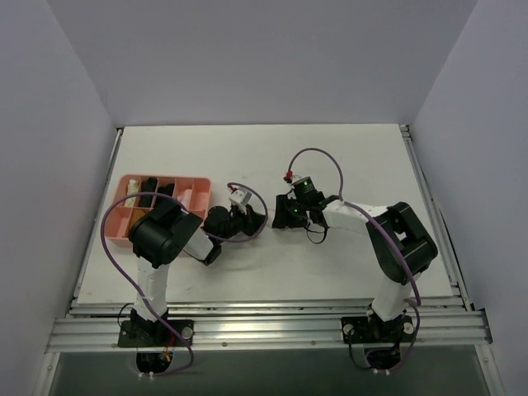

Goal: Roll the underwear
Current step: Roll the underwear, then place the rolled underwear into the container

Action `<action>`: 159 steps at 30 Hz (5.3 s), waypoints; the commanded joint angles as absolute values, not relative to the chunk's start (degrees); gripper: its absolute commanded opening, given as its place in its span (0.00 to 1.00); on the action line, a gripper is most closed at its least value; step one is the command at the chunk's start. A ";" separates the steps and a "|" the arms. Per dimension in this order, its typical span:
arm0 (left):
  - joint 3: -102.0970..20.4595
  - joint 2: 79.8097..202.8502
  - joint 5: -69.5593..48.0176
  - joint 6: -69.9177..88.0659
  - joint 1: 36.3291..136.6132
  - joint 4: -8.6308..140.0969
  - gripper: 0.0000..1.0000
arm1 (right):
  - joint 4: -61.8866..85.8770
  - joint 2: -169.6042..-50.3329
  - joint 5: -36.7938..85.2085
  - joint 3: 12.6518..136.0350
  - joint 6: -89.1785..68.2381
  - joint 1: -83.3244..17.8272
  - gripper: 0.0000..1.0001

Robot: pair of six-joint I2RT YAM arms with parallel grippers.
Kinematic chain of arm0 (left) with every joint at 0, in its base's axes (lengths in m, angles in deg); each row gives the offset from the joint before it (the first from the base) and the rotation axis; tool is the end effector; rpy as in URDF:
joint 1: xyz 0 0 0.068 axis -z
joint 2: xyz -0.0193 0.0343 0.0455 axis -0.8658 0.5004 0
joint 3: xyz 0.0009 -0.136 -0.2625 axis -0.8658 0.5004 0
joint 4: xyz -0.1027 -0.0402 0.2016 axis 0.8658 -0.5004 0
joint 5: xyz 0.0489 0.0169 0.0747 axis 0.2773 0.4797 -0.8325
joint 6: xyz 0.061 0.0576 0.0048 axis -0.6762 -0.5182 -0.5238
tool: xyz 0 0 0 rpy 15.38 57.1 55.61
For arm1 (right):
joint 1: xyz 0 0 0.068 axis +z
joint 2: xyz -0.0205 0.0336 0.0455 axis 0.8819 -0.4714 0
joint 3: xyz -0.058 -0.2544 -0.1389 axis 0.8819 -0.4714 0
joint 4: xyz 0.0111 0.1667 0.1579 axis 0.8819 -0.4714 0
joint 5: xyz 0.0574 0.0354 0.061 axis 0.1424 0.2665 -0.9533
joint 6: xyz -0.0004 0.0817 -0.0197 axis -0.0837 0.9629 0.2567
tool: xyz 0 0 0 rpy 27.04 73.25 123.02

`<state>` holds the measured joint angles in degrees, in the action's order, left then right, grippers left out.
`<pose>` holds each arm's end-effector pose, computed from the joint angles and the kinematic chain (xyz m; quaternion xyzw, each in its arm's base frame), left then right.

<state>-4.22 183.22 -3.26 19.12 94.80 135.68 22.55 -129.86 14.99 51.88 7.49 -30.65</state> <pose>0.3040 -0.2359 0.1446 0.1749 0.7418 -0.3945 0.5133 0.3095 0.2126 0.1911 -0.1143 0.8835 0.3204 0.3222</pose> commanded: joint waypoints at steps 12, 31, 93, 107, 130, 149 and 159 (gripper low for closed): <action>-5.65 171.23 -4.27 14.20 95.56 120.59 0.14 | 29.35 -131.10 10.41 45.82 10.92 -30.85 0.16; -2.93 182.89 -0.31 17.09 95.92 136.48 0.14 | 54.86 -137.26 -2.60 35.28 22.00 -31.82 0.09; -5.04 191.87 -0.05 15.78 95.92 137.63 0.13 | 30.16 -133.12 -3.39 47.32 6.00 -32.87 0.46; -3.98 186.97 -0.13 16.83 95.83 136.07 0.13 | 34.30 -137.52 -0.15 42.04 8.82 -31.73 0.01; -23.59 125.36 -27.05 8.64 91.53 50.47 0.24 | 23.93 -126.55 11.54 52.05 5.22 -27.78 0.00; -27.71 110.13 -32.84 8.39 84.76 28.30 0.31 | 23.74 -133.03 30.08 76.84 21.55 -12.41 0.00; -25.25 109.16 -34.50 9.97 81.07 28.30 0.34 | 26.22 -144.54 48.19 85.71 36.41 -0.09 0.00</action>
